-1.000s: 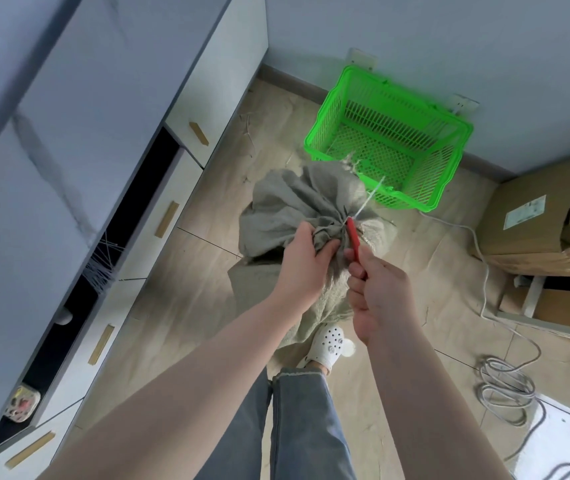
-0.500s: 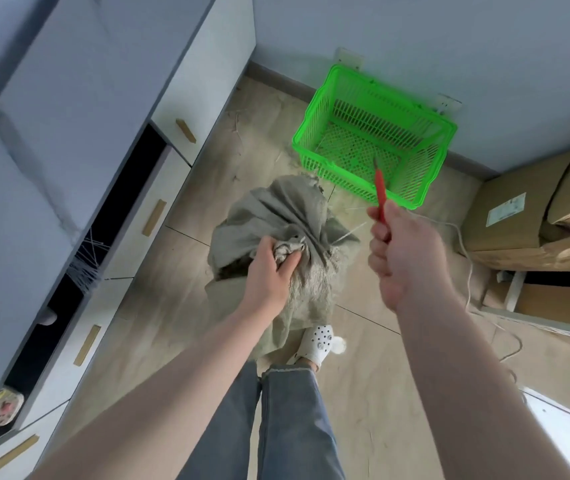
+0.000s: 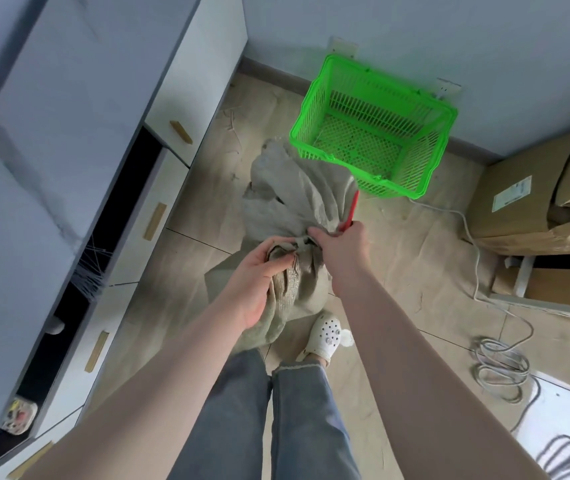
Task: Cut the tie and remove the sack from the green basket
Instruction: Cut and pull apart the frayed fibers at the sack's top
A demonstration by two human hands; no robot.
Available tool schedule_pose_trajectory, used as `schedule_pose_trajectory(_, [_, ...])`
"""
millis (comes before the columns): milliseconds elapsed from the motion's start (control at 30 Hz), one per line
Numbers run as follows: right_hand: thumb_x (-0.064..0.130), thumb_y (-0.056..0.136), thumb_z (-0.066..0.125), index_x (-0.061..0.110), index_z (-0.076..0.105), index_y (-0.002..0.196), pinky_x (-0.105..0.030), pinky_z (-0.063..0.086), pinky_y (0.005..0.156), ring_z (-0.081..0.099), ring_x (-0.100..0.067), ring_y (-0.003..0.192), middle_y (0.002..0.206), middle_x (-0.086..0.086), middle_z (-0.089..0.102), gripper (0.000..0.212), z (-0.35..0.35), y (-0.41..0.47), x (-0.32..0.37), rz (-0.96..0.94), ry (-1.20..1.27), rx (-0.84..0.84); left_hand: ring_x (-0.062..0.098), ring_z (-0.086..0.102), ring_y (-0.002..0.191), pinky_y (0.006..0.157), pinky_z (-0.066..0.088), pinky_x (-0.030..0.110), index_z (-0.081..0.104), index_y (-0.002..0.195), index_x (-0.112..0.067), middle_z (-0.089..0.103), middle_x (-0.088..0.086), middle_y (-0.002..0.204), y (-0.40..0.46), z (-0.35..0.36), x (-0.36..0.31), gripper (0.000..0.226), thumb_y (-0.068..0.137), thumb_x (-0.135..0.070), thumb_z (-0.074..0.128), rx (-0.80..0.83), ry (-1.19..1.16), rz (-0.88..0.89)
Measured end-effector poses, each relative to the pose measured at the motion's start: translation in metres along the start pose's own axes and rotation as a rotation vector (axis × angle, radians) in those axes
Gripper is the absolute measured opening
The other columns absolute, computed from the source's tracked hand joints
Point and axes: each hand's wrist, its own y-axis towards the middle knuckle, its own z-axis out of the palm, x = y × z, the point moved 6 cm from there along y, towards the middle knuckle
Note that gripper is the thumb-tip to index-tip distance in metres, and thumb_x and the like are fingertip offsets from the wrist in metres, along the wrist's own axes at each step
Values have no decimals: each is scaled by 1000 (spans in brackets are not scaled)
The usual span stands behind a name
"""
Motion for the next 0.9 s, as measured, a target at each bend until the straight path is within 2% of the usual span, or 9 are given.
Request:
schedule_pose_trajectory(133, [13, 79, 76, 17, 42, 90, -33, 45, 64, 46, -13, 66, 76, 4, 46, 36, -7, -1, -9, -62, 20, -47, 18, 71, 78, 65, 56, 22, 67, 108, -2, 74, 10, 92, -2, -8, -5, 22, 90, -6, 54, -5, 32, -113])
schedule_pose_trajectory(233, [10, 76, 78, 20, 40, 81, -43, 50, 71, 45, -16, 65, 73, 2, 44, 40, -8, -4, -22, -82, -8, 1, 21, 66, 91, 85, 52, 33, 65, 112, -8, 71, 7, 104, 6, -21, -9, 39, 88, -39, 63, -193, 85, -176])
schedule_pose_trajectory(333, [3, 76, 76, 18, 39, 79, -39, 47, 70, 42, -14, 62, 68, 3, 41, 40, -5, -11, -34, -107, 16, 93, 18, 61, 111, 104, 42, 40, 48, 131, -10, 62, 6, 124, 18, -32, -19, 91, 61, -58, 81, -288, -107, -194])
schedule_pose_trajectory(400, [0, 77, 74, 17, 38, 79, -37, 45, 69, 41, -12, 60, 65, 5, 41, 40, -7, -12, -38, -113, 32, 101, 25, 68, 107, 98, 51, 42, 46, 136, -7, 66, 12, 123, 31, -32, -21, 101, 55, -49, 90, -248, -244, -231])
schedule_pose_trajectory(500, [9, 81, 72, 21, 37, 80, -35, 43, 68, 49, -17, 68, 75, 4, 54, 37, -23, -8, -36, -85, 9, -30, 22, 72, 95, 76, 58, 35, 60, 122, -3, 71, 12, 113, 37, -21, -36, 49, 81, -21, 77, -224, -214, -217])
schedule_pose_trajectory(567, [22, 85, 71, 23, 35, 82, -29, 39, 62, 49, -14, 69, 84, 5, 55, 36, -36, -7, -25, -68, 33, -149, 18, 72, 91, 68, 58, 28, 60, 119, -8, 72, 6, 110, 38, -10, -47, 36, 85, -7, 69, -180, -174, -119])
schedule_pose_trajectory(667, [36, 85, 70, 23, 35, 82, -27, 40, 62, 44, -8, 64, 77, 9, 45, 37, -44, -6, 6, -119, 145, -202, 16, 72, 85, 68, 56, 19, 57, 126, -12, 70, 5, 112, 25, 4, -45, 49, 83, 8, 66, -128, -59, -34])
schedule_pose_trajectory(767, [46, 79, 75, 14, 42, 97, -33, 49, 71, 49, -11, 72, 83, 5, 46, 49, -30, -1, 23, -57, 170, -111, 17, 69, 97, 76, 54, 15, 63, 115, -14, 71, 4, 110, 2, 23, -28, 42, 79, 7, 69, 10, 261, -21])
schedule_pose_trajectory(900, [18, 74, 82, 14, 42, 99, -34, 46, 72, 55, -21, 84, 91, -1, 52, 47, -19, -5, 16, -45, 92, -98, 21, 61, 83, 72, 47, 26, 70, 97, -25, 72, 5, 99, -26, 25, -10, 47, 79, 16, 57, 162, 533, -89])
